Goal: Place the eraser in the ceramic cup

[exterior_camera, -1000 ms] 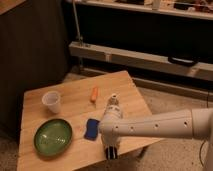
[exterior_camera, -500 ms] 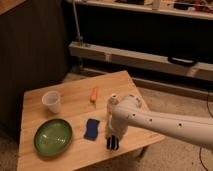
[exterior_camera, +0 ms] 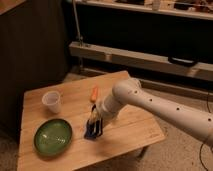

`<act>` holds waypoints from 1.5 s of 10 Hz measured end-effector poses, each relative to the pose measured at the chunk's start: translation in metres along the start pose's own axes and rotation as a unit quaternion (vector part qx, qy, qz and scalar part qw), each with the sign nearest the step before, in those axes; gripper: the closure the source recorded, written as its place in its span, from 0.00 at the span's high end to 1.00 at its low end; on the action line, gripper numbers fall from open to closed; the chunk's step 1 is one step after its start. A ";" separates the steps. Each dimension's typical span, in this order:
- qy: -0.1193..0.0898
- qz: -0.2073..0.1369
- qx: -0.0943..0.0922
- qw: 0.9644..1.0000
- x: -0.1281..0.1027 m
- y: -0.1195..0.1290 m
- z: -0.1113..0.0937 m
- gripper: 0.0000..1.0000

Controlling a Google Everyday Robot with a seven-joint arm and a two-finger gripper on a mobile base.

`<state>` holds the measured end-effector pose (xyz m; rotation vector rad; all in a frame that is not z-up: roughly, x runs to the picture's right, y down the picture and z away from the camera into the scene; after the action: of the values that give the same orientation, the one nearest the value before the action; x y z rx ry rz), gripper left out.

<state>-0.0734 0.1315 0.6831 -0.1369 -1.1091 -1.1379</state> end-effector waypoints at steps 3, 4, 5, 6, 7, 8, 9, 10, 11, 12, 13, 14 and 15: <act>-0.067 -0.008 0.055 0.996 0.012 -0.050 0.005 0.00; -0.082 -0.013 0.060 0.995 0.013 -0.060 0.008 0.00; -0.090 -0.015 0.061 0.994 0.013 -0.063 0.008 0.00; -0.100 -0.019 0.063 0.993 0.015 -0.072 0.008 0.00; -0.111 -0.023 0.064 0.992 0.019 -0.082 0.009 0.00; -0.119 -0.023 0.062 0.991 0.023 -0.087 0.008 0.00; -0.126 -0.022 0.062 0.990 0.030 -0.091 0.007 0.00; -0.134 -0.021 0.062 0.989 0.034 -0.097 0.009 0.00; -0.143 -0.018 0.063 0.988 0.041 -0.107 0.014 0.00; -0.153 -0.013 0.064 0.986 0.044 -0.113 0.020 0.00; -0.161 -0.006 0.068 0.985 0.048 -0.119 0.026 0.00; -0.176 0.007 0.081 0.981 0.052 -0.126 0.035 0.00; -0.183 0.014 0.087 0.979 0.054 -0.128 0.039 0.00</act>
<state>-0.1977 0.0589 0.6892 -0.2307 -1.5231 -1.0089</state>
